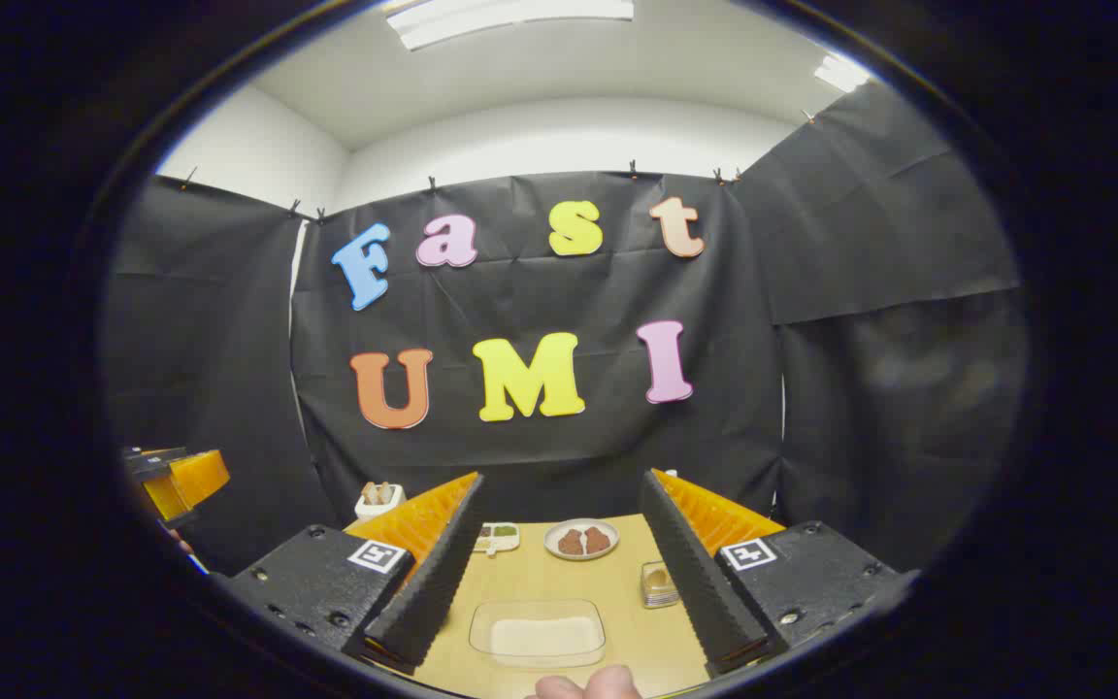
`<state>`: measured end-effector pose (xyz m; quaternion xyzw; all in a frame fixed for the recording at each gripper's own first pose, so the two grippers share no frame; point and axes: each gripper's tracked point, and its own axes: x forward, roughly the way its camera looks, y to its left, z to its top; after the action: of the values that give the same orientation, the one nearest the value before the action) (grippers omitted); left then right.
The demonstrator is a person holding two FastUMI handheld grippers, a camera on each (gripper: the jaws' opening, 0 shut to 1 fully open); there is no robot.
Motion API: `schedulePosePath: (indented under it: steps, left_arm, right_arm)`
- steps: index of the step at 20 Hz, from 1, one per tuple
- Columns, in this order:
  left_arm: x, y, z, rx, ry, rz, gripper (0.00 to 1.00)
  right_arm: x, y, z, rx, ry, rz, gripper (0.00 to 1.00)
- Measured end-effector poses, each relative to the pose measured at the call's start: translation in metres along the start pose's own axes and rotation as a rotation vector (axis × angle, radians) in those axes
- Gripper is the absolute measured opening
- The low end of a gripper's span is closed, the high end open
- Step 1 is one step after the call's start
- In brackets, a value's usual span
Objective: Close the left gripper, press the button to open the rice cooker; take a wooden spoon from the chopstick holder with the right hand, scoop a spoonful of rice and pour it into the rice cooker, then put the wooden spoon back into the chopstick holder.
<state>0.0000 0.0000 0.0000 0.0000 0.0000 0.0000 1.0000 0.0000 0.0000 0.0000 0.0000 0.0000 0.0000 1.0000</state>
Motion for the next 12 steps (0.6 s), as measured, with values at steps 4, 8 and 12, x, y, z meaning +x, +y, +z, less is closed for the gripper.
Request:
schedulePosePath:
  steps: [4,8,12]
  left_arm:
    - [0.0,-0.003,-0.004,0.007,0.003,-0.001,0.95]
    - [0.003,-0.007,-0.001,0.002,-0.002,-0.006,0.95]
    - [0.005,-0.011,-0.004,0.005,0.002,-0.008,0.95]
  right_arm:
    - [0.002,-0.003,0.006,-0.009,-0.014,-0.003,1.0]
    - [0.004,-0.009,0.006,-0.013,-0.012,-0.01,1.0]
    - [0.006,-0.017,0.01,-0.011,-0.017,-0.019,1.0]
